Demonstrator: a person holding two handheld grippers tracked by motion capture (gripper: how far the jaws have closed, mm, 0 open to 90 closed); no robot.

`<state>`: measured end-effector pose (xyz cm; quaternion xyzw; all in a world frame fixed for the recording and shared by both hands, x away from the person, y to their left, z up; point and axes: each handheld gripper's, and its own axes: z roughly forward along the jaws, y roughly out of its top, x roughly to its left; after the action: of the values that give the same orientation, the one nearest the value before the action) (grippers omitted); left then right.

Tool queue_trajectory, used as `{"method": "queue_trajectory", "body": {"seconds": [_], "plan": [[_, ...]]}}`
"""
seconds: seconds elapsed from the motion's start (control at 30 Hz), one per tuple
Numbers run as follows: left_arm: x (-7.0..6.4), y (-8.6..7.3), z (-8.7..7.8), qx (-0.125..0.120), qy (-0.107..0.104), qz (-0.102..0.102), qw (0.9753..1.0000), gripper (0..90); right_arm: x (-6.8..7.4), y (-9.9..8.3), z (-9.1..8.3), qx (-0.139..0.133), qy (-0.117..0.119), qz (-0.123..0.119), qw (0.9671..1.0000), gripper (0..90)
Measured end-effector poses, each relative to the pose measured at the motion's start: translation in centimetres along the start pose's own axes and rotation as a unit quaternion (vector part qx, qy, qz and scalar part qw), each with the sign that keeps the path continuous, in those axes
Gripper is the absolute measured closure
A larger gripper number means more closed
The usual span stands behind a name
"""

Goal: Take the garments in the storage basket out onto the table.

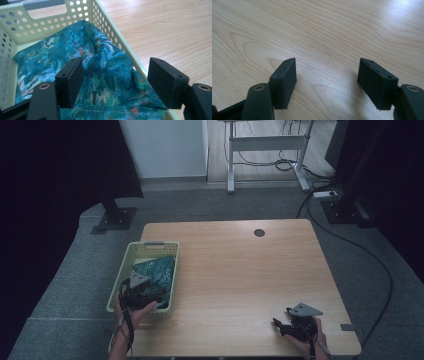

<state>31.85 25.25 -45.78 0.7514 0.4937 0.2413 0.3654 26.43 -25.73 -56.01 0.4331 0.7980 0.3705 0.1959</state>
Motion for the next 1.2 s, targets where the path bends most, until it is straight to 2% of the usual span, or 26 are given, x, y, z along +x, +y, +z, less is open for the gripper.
{"method": "queue_trajectory", "body": {"seconds": [0.43,0.6,0.97,1.2], "plan": [[1.0,0.0,0.5,0.006,0.002,-0.011,0.9999,28.2,0.0,0.0,0.0,0.0,0.0,0.0,1.0,31.2],[1.4,0.0,0.5,0.0,-0.001,-0.02,0.9998,28.3,0.0,0.0,0.0,0.0,-0.001,0.001,1.0,31.2],[2.3,0.2,1.3,0.01,0.001,-0.029,0.9995,28.0,0.1,0.0,0.0,0.0,-0.003,0.002,1.0,31.2],[2.2,0.4,2.1,0.021,0.001,-0.017,0.9996,27.5,0.1,0.0,0.0,0.0,-0.003,0.002,1.0,31.2]]}}
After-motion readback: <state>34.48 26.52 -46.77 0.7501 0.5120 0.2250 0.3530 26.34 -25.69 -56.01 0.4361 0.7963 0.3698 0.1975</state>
